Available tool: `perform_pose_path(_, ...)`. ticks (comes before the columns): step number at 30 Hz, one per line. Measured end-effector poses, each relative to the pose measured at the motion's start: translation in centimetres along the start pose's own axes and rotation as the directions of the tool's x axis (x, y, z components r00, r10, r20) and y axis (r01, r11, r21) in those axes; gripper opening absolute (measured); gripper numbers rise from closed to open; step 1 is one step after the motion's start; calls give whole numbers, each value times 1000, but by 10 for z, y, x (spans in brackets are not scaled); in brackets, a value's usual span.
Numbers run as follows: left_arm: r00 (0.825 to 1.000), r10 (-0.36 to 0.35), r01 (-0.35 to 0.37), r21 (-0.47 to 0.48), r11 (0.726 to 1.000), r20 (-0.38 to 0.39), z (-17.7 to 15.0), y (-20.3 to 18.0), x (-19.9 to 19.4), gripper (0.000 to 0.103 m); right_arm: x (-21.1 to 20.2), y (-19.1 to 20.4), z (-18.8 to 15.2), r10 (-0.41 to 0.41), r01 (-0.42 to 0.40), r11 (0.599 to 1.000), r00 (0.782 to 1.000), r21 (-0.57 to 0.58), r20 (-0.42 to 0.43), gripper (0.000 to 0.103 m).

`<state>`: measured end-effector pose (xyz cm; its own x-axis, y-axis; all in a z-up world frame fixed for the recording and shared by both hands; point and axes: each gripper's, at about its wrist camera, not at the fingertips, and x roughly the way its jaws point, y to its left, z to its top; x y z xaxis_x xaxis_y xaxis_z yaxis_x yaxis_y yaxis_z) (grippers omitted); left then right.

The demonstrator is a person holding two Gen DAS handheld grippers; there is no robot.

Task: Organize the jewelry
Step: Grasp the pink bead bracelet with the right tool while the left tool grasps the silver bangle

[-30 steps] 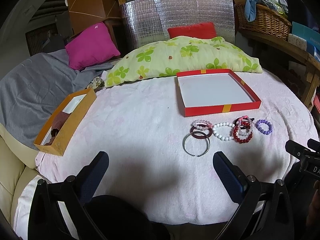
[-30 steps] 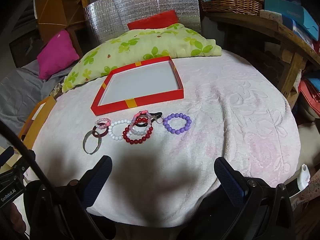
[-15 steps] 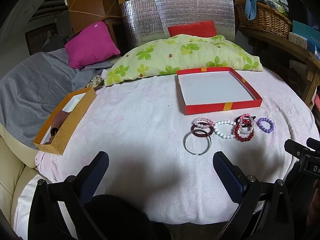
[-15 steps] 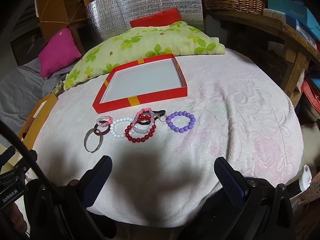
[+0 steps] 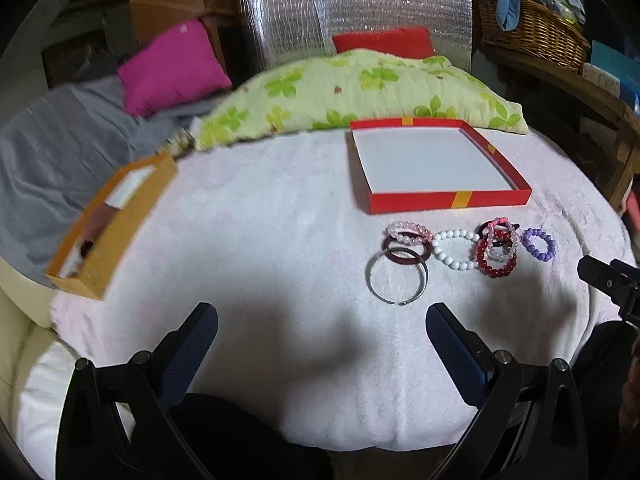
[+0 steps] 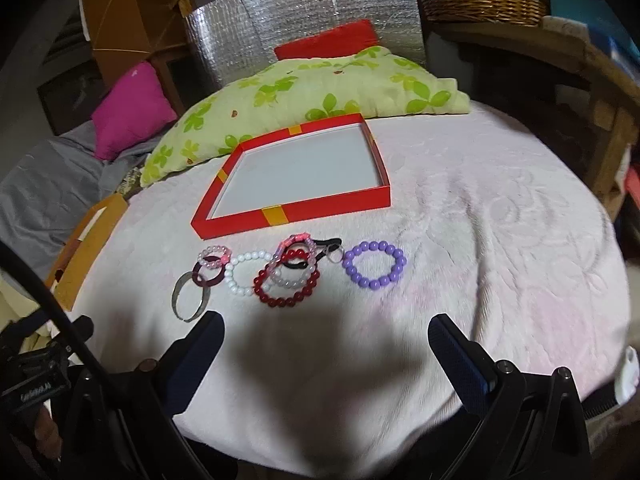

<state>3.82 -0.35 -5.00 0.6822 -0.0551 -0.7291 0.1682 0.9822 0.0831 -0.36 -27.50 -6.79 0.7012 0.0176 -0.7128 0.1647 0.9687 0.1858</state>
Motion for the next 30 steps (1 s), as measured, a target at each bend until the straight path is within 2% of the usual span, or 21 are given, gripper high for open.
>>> perform_pose_path(3,999,-36,36,-1,999,-31,0,2,21,103,15,-15,5,67,-67,998,998,22,-15,91)
perform_pose_path(6,995,-81,81,-8,997,-50,2,2,38,103,31,-20,12,137,-136,990,990,47,-21,86)
perform_pose_path(9,992,-113,112,-8,994,-64,5,-1,54,103,49,-12,22,178,-177,983,984,40,-29,71)
perform_pose_path(10,991,-116,115,-7,993,-72,5,-2,59,103,58,-7,27,191,-190,981,981,37,-37,62)
perform_pose_path(11,990,-119,119,-7,993,-77,6,-3,63,103,63,-5,29,196,-195,980,980,38,-42,55)
perform_pose_path(15,984,-150,150,-5,989,-95,5,-4,75,101,94,-1,40,166,-162,985,983,60,-82,43)
perform_pose_path(16,982,-160,160,-4,987,-97,5,-4,78,100,105,-2,42,168,-159,984,980,82,-104,35)
perform_pose_path(19,975,-192,193,-9,981,-115,7,-6,88,92,124,-7,44,167,-151,981,976,122,-143,27)
perform_pose_path(20,971,-202,203,-12,979,-124,7,-7,92,89,127,-7,43,166,-148,981,975,121,-148,21)
perform_pose_path(25,943,-296,286,-88,954,-152,8,-10,107,89,125,-3,40,169,-161,984,980,81,-109,10)
perform_pose_path(30,934,-326,312,-108,944,-147,8,-21,111,89,121,-12,41,202,-190,974,975,121,-94,10)
